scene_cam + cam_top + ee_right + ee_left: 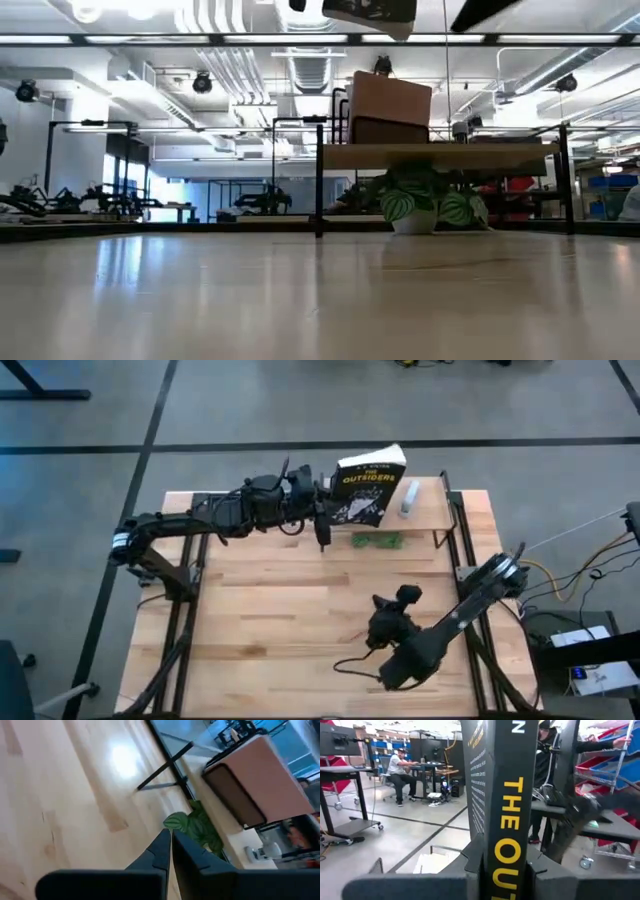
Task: Stock shelves
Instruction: Put the black book into the black desk organizer on the shelf
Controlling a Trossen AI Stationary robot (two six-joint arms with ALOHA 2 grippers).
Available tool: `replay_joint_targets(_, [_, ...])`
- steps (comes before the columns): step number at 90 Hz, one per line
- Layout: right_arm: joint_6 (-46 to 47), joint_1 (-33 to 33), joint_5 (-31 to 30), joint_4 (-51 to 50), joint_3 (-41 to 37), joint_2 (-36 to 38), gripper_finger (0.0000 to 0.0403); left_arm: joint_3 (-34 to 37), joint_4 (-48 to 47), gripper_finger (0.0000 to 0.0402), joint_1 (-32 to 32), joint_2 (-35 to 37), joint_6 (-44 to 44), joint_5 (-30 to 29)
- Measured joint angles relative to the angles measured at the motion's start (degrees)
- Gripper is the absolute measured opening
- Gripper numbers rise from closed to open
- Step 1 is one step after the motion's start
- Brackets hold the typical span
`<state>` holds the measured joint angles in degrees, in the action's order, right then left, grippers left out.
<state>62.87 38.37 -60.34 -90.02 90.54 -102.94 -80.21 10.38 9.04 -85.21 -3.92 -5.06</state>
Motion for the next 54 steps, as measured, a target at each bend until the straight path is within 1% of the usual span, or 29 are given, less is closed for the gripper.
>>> replay_joint_targets(9, [-0.61,0.00,-0.07,0.03,0.00,4.74,0.0000,4.78,3.31,0.0041,-0.45,2.75,0.00,0.07])
replay_joint_targets(23, [-3.64,-0.02,0.10,0.05,-0.02,10.80,0.0000,15.04,11.78,0.0041,-1.72,9.04,-0.02,0.04])
replay_joint_targets(35, [-7.29,-0.60,-1.91,1.60,-0.03,14.26,0.0003,23.21,16.09,0.0041,-2.90,14.54,-0.45,0.09])
replay_joint_targets(44, [-11.88,-1.64,-2.76,5.18,-0.04,15.90,0.0021,29.29,19.42,0.0041,-4.14,17.92,-0.52,0.10])
replay_joint_targets(54, [-19.09,-3.52,-2.83,11.67,-0.04,16.85,0.0057,35.84,25.56,0.0041,-5.21,20.98,-0.61,0.11])
